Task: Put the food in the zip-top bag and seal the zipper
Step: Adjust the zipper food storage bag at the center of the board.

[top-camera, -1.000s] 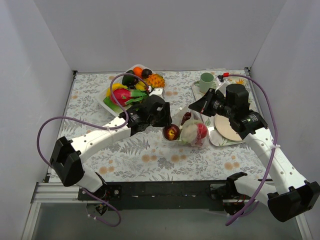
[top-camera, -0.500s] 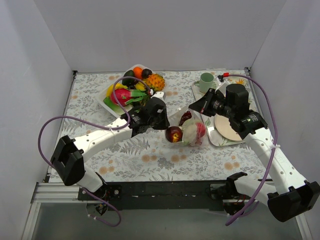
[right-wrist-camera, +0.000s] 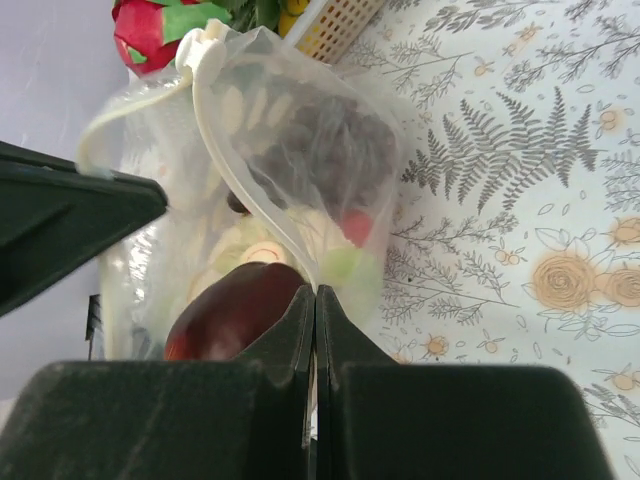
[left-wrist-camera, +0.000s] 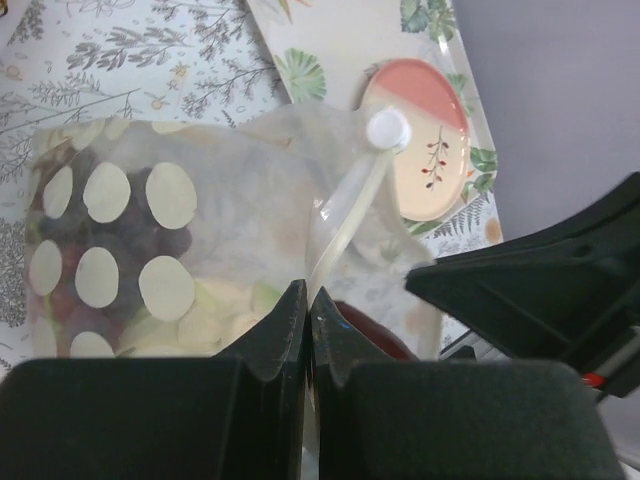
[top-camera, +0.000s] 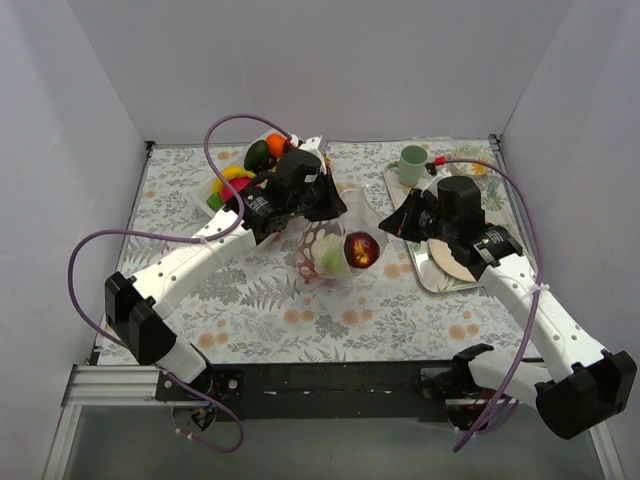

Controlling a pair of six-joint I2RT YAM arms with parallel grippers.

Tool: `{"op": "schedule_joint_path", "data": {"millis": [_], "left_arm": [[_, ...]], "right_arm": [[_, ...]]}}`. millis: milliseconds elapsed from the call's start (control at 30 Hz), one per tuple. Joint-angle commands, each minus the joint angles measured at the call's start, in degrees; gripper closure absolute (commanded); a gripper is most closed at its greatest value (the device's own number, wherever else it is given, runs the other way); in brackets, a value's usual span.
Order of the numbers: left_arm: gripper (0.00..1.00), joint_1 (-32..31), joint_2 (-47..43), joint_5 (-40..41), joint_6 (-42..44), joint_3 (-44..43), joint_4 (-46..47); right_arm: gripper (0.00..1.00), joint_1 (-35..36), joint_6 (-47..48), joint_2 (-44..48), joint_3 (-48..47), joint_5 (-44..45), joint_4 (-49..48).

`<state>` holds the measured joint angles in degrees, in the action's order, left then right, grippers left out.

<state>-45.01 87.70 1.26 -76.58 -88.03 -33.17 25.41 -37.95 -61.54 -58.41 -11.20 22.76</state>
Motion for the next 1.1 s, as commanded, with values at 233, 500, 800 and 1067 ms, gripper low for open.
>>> {"op": "schedule_joint_path", "data": {"millis": [233,500,800,1067], "left_arm": [[1.00,0.5,-3.9,-2.7,-2.3,6.0,0.8],[1.00,0.5,-4.3,-4.9,-3.0,7.2,1.4],[1.00,3.7,-5.5,-6.9,-2.5,6.1,-2.0],[1.00,3.6,-7.0,-10.8,-7.2,8.0,-1.5]], "right_arm": [[0.99,-1.1,3.9,-6.1,-12.5,3.4,0.4],[0.99,-1.7,5.3,-11.3,-17.0,5.7,1.4],[0.99,-5.7,5.6,-14.8,-16.6,5.0,-0.6],[0.99,-6.3,5.5,-15.0,-15.1,-1.2,-1.5]]}}
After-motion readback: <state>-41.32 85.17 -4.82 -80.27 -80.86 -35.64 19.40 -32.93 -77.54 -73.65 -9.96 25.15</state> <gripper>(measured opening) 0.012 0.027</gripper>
